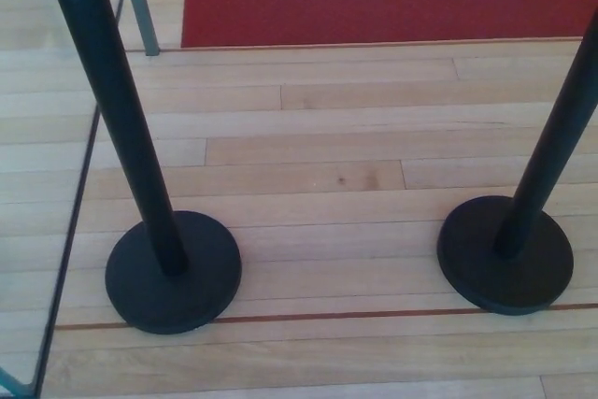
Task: The robot walks towards a pair of stanchion kept in front of it and uses the right hand to grab on the strap of the right stanchion that is being connected to the left stanchion. After removing it from the stanchion on the left, it releases the strap and lets it retract back to the stanchion on the right.
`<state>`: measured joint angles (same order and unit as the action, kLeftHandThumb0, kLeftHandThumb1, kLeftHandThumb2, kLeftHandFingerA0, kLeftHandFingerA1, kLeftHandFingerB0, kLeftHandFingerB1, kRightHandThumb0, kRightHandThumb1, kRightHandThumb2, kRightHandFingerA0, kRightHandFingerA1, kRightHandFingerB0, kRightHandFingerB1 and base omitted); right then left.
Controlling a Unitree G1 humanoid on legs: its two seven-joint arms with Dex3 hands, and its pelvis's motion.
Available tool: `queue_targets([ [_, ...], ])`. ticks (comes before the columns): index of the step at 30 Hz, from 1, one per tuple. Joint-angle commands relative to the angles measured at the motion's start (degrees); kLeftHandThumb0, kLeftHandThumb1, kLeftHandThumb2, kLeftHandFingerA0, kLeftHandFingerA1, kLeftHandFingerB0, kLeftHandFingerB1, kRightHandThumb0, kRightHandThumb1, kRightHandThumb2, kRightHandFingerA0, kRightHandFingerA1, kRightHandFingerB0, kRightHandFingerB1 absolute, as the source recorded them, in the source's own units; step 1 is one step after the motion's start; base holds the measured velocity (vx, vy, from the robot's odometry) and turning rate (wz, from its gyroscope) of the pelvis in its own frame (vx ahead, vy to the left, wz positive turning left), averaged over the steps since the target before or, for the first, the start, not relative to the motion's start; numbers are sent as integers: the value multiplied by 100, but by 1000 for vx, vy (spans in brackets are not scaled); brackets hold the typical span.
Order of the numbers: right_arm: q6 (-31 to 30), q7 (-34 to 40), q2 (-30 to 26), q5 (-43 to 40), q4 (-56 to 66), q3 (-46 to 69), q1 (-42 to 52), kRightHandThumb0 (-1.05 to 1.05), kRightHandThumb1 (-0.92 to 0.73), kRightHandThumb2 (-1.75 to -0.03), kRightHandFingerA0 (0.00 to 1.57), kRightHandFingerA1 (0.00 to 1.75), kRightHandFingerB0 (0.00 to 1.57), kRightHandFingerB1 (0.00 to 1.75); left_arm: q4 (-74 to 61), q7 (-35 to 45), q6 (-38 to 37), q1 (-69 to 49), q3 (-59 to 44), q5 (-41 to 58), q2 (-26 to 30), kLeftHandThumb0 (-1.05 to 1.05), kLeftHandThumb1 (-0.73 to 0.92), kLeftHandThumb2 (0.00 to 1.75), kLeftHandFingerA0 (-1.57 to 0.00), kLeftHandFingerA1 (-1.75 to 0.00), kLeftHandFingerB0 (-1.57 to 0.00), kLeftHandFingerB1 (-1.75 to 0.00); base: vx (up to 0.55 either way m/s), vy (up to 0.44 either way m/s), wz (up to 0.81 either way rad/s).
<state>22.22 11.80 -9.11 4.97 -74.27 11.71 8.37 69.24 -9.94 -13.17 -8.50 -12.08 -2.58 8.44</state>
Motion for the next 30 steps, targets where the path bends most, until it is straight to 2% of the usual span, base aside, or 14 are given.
queue_targets([
  [1,223,267,-61,29,-41,-45,-20,-43,1,-166,122,111,58,132,7,4,-295,-18,2,64,55,-16,66,72,-109,-115,-101,-95,0,0,0],
  [9,72,170,-132,46,-100,-106,-93,-47,5,-171,126,105,74,128,21,-68,-263,10,-54,133,12,-16,67,69,-106,-114,-97,-92,10,-2,-3],
  [10,79,162,-128,44,-87,-116,-94,2,2,-175,132,106,74,127,2,-72,-261,0,-63,142,15,-17,66,67,-102,-112,-98,-93,47,100,-8],
  [13,88,151,-122,34,-69,-138,-95,2,2,-175,132,106,74,127,-24,-78,-259,-13,-74,157,20,-17,66,67,-102,-112,-98,-93,64,197,-10],
  [14,82,155,-129,31,-74,-138,-97,-20,-3,-175,127,107,70,126,-24,-94,-283,-15,-85,163,18,-13,63,74,-108,-114,-102,-95,120,260,226],
  [18,73,161,-140,18,-82,-148,-101,-20,-3,-175,127,107,70,126,-22,-119,-321,-18,-105,169,15,-13,63,74,-108,-114,-102,-95,91,98,-13],
  [19,90,161,-151,-12,-96,-118,-106,-44,-28,-148,129,108,69,114,37,-123,-436,-17,-221,274,-9,-13,61,82,-116,-124,-104,-98,127,168,11],
  [23,98,161,-156,-25,-102,-104,-108,-44,-28,-148,129,108,69,114,74,-122,-495,-12,-290,305,-23,-13,61,82,-116,-124,-104,-98,142,165,4],
  [24,187,173,-159,-46,-93,-77,-116,-38,5,-173,128,108,64,133,143,-81,-467,38,-323,317,-13,-15,67,69,-113,-122,-101,-94,170,125,13],
  [25,213,177,-160,-52,-91,-69,-118,-38,5,-173,128,108,64,133,165,-69,-460,53,-333,321,-10,-15,67,69,-113,-122,-101,-94,179,115,12],
  [26,217,181,-153,-64,-78,-60,-120,-29,-22,-158,122,111,63,121,158,-49,-471,52,-355,343,-16,-13,63,73,-116,-121,-103,-96,177,86,10],
  [27,207,185,-143,-73,-64,-51,-122,-29,-22,-158,122,111,63,121,144,-30,-495,46,-382,366,-26,-13,63,73,-116,-121,-103,-96,189,42,9],
  [28,198,180,-148,-67,-70,-52,-119,-46,4,-163,123,111,60,132,138,-32,-497,36,-388,370,-37,-12,64,73,-115,-119,-101,-96,206,13,8],
  [30,188,174,-157,-57,-82,-52,-114,-46,4,-163,123,111,60,132,138,-39,-496,27,-392,369,-49,-12,64,73,-115,-119,-101,-96,195,-49,12],
])
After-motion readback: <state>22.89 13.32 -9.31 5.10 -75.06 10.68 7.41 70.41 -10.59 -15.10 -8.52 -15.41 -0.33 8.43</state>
